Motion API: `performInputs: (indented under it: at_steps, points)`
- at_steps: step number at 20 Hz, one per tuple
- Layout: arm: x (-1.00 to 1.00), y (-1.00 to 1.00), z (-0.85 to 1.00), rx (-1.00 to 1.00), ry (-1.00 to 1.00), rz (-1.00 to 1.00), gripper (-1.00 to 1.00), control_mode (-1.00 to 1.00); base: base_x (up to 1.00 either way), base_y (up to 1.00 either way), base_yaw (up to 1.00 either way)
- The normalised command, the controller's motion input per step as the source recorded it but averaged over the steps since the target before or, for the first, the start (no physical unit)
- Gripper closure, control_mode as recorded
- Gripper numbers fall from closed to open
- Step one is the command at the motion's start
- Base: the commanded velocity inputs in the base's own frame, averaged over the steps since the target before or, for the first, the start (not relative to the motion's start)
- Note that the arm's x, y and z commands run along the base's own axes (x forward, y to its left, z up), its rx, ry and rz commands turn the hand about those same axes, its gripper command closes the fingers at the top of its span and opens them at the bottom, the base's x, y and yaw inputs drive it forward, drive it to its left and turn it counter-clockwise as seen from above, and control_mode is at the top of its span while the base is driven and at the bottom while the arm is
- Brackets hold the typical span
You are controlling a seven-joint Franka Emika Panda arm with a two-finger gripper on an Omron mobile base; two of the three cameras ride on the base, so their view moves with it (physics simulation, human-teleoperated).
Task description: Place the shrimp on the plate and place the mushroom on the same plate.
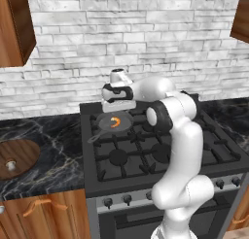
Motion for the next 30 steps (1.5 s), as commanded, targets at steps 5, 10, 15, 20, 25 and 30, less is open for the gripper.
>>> performInputs:
  at_steps: [5, 10, 15, 20, 25, 30]
  points:
    - [0.35, 0.14, -0.34, -0.03, 0.00, 0.00, -1.00, -1.00, 0.00, 0.00, 0.00]
    - [0.27, 0.05, -0.39, 0.00, 0.01, 0.00, -1.00, -1.00, 0.00, 0.00, 0.00]
    - [0.02, -0.01, -0.49, 0.00, 0.11, 0.00, -1.00, -1.00, 0.00, 0.00, 0.00]
    - [0.17, -0.05, -0.38, 0.00, 0.10, 0.00, -1.00, -1.00, 0.00, 0.00, 0.00]
    - [0.18, -0.07, -0.34, 0.00, 0.00, 0.00, -1.00, -1.00, 0.00, 0.00, 0.00]
    - [0.11, -0.06, -0.41, 0.00, 0.00, 0.00, -1.00, -1.00, 0.00, 0.00, 0.00]
